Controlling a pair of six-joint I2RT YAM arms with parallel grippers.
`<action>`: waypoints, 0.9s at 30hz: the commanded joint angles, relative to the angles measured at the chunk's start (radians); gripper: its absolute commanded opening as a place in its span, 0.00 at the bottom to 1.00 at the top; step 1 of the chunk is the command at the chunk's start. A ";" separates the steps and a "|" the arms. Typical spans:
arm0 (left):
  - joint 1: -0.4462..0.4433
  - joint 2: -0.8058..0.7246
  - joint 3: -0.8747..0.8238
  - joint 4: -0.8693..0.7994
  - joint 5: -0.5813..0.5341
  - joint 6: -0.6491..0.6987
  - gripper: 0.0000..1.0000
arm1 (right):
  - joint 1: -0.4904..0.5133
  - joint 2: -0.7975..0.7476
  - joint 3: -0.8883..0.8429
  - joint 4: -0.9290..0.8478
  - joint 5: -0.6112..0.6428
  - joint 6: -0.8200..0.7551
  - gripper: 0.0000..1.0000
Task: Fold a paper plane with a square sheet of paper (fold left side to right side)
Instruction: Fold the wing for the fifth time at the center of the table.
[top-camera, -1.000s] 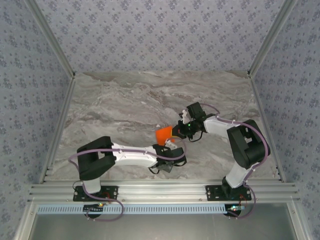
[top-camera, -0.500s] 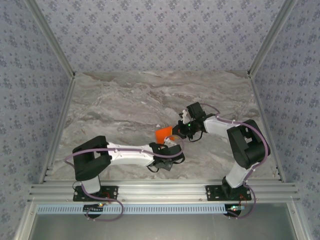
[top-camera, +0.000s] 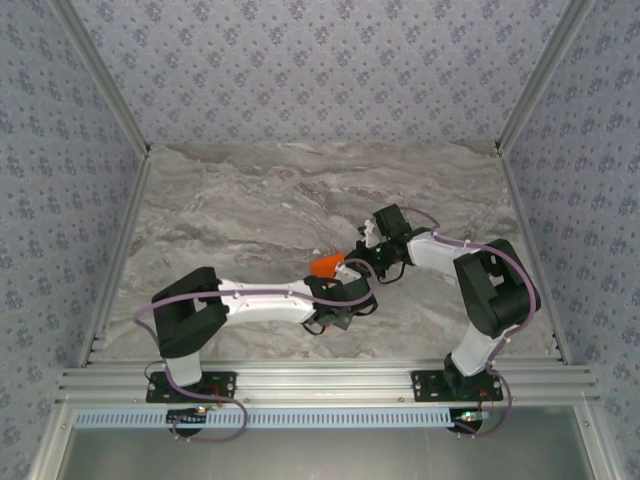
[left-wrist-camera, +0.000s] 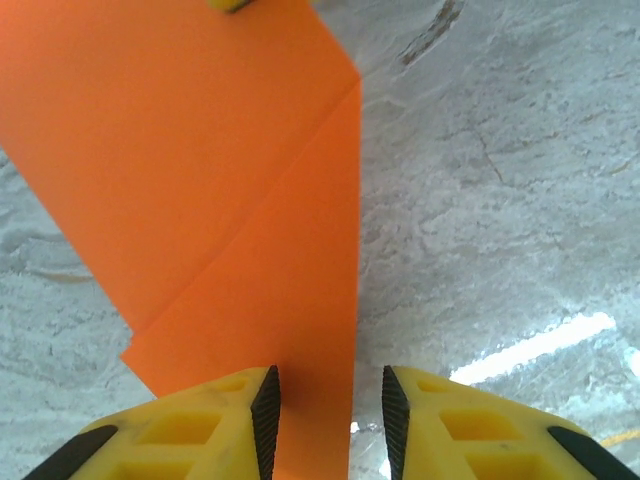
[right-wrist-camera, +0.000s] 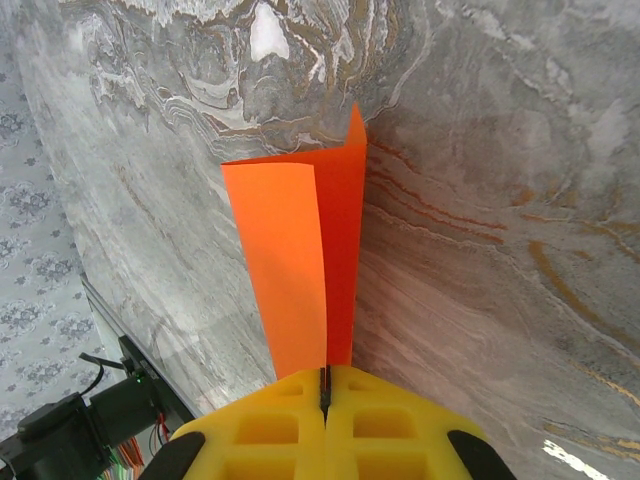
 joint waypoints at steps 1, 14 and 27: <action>0.001 0.034 0.043 -0.047 -0.038 0.020 0.33 | 0.008 -0.007 0.013 -0.002 -0.003 0.017 0.00; 0.001 0.072 0.084 -0.115 -0.085 -0.004 0.21 | 0.013 -0.009 0.009 -0.001 -0.003 0.021 0.00; -0.001 0.027 0.044 -0.061 -0.056 0.008 0.13 | 0.003 -0.021 0.018 -0.020 0.004 0.000 0.06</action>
